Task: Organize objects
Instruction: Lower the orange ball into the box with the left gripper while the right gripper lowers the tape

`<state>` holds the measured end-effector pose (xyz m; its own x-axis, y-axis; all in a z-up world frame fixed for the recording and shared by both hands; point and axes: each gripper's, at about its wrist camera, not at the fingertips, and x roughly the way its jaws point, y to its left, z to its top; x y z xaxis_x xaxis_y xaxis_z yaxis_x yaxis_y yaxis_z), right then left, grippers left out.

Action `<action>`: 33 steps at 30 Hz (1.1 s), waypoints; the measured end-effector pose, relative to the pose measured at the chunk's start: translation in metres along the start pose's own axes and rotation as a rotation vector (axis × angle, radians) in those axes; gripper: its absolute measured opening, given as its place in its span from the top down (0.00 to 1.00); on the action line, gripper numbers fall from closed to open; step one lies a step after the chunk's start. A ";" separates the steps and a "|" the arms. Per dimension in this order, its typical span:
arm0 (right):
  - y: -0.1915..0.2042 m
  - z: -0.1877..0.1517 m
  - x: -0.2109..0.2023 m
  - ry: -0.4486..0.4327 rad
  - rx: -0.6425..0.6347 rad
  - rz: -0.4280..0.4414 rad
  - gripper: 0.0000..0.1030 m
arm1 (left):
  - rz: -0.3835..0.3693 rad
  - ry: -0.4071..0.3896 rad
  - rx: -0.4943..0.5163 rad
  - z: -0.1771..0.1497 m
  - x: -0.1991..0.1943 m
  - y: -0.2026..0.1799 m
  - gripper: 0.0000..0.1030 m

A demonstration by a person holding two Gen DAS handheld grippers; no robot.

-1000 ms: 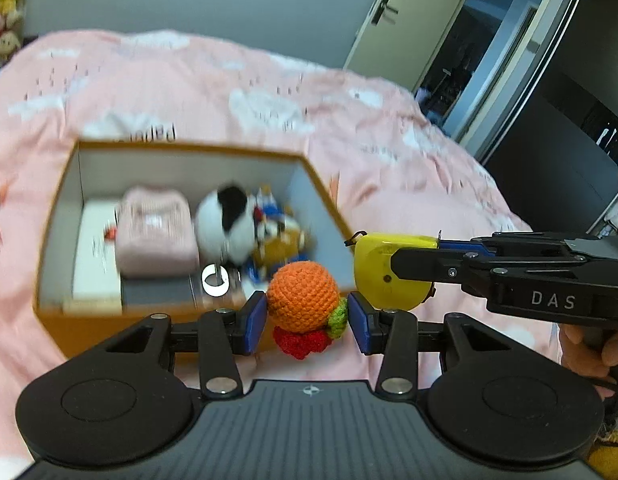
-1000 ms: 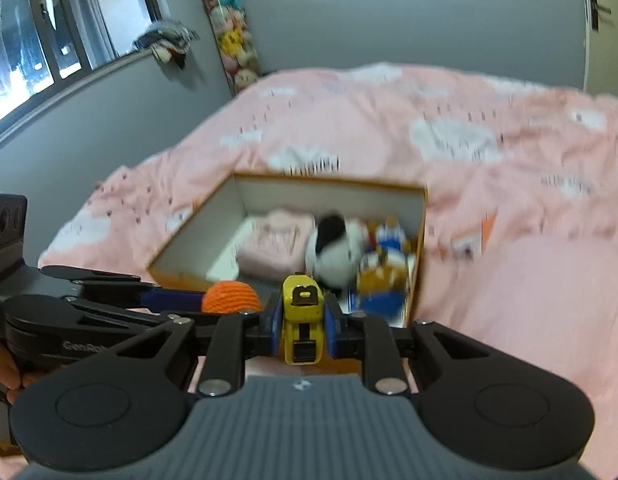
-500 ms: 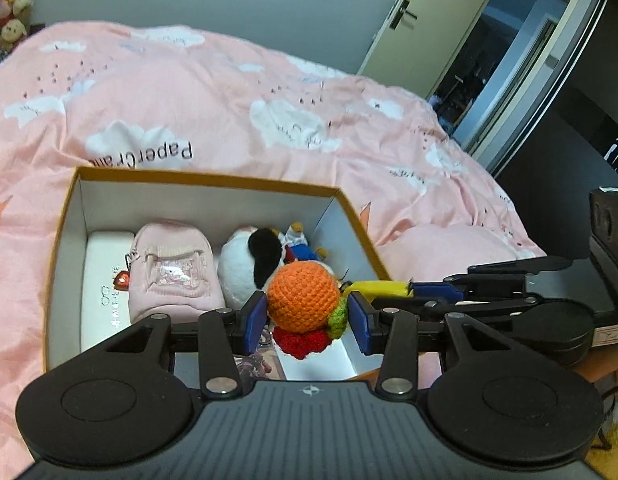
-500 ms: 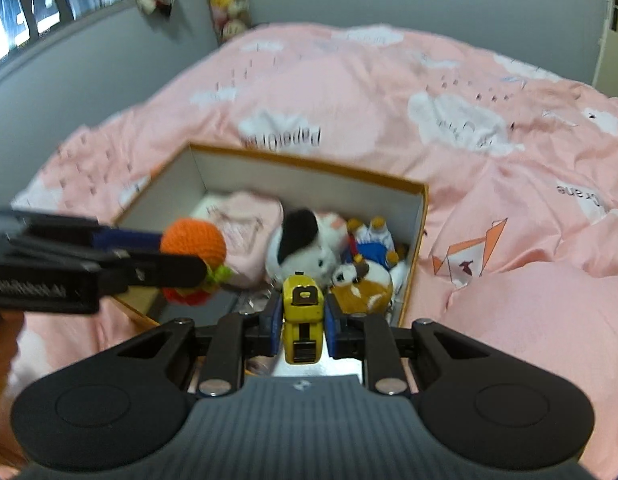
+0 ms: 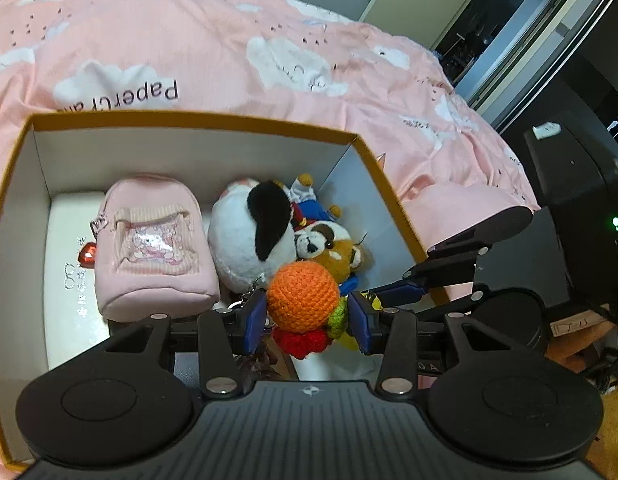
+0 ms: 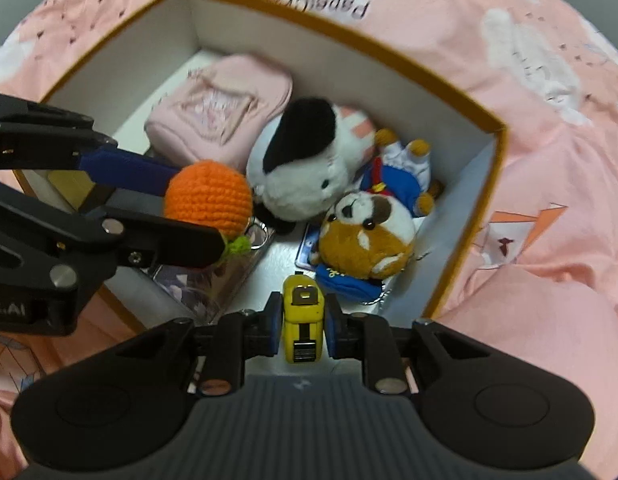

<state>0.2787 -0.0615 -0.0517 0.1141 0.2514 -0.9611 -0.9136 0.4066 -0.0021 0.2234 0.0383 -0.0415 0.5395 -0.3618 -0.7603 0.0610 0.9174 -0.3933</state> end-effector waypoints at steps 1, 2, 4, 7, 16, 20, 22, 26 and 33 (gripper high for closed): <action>-0.001 0.003 0.003 0.019 -0.007 0.006 0.79 | 0.000 0.007 -0.002 0.000 0.002 0.001 0.52; 0.000 0.005 0.006 0.031 -0.019 0.008 0.79 | -0.002 0.013 -0.003 0.001 0.004 0.003 0.52; 0.002 0.007 0.008 0.049 -0.045 0.011 0.79 | -0.009 0.026 -0.013 0.001 0.008 0.006 0.52; 0.004 0.011 0.009 0.068 -0.091 -0.012 0.80 | -0.017 0.042 -0.024 0.002 0.013 0.008 0.52; 0.004 0.005 0.002 0.052 -0.214 -0.141 0.84 | -0.031 0.083 -0.010 0.003 0.022 0.003 0.52; 0.007 -0.001 -0.007 0.008 -0.241 -0.181 0.84 | -0.030 0.111 -0.006 0.004 0.028 0.000 0.52; 0.005 -0.005 -0.014 -0.020 -0.220 -0.176 0.84 | -0.036 0.128 -0.016 0.006 0.032 -0.002 0.52; 0.002 -0.012 -0.027 -0.080 -0.189 -0.177 0.83 | -0.025 0.151 -0.014 0.007 0.040 -0.008 0.52; -0.004 -0.023 -0.033 -0.136 -0.166 -0.170 0.84 | 0.021 0.226 -0.019 0.006 0.059 -0.015 0.51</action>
<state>0.2702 -0.0914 -0.0265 0.3122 0.3122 -0.8972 -0.9272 0.3058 -0.2163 0.2590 0.0045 -0.0772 0.3385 -0.3722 -0.8642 0.0343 0.9227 -0.3840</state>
